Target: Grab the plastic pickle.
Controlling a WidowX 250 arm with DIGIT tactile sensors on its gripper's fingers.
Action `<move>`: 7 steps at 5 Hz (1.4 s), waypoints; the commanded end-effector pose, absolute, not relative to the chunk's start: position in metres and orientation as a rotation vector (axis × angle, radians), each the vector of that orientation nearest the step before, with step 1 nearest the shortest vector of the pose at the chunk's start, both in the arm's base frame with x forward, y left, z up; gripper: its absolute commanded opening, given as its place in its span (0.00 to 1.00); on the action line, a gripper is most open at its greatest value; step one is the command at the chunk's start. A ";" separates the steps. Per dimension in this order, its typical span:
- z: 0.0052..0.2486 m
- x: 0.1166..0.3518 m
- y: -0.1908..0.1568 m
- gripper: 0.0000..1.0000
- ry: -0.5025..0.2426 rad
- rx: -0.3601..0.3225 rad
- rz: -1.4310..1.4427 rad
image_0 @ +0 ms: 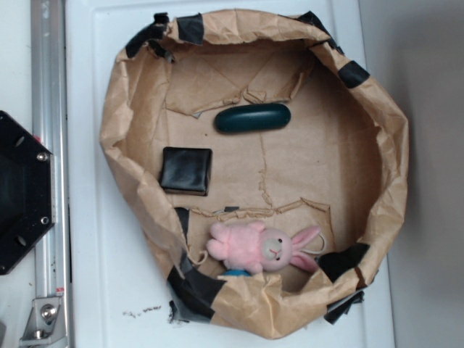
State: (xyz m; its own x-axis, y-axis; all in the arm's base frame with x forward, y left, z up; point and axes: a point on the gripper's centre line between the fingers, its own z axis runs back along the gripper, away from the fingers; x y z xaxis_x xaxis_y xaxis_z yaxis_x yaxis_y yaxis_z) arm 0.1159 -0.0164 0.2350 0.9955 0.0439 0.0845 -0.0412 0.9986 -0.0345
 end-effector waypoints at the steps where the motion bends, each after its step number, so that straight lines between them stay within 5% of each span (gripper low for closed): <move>1: 0.235 0.116 -0.016 1.00 -0.085 -0.033 0.043; 2: 0.202 0.166 -0.016 1.00 -0.026 0.097 0.051; 3: 0.174 0.216 -0.002 1.00 -0.020 0.108 0.100; 4: 0.149 0.251 0.024 1.00 -0.048 0.040 0.086; 7: 0.072 0.286 0.042 1.00 0.073 0.087 -0.020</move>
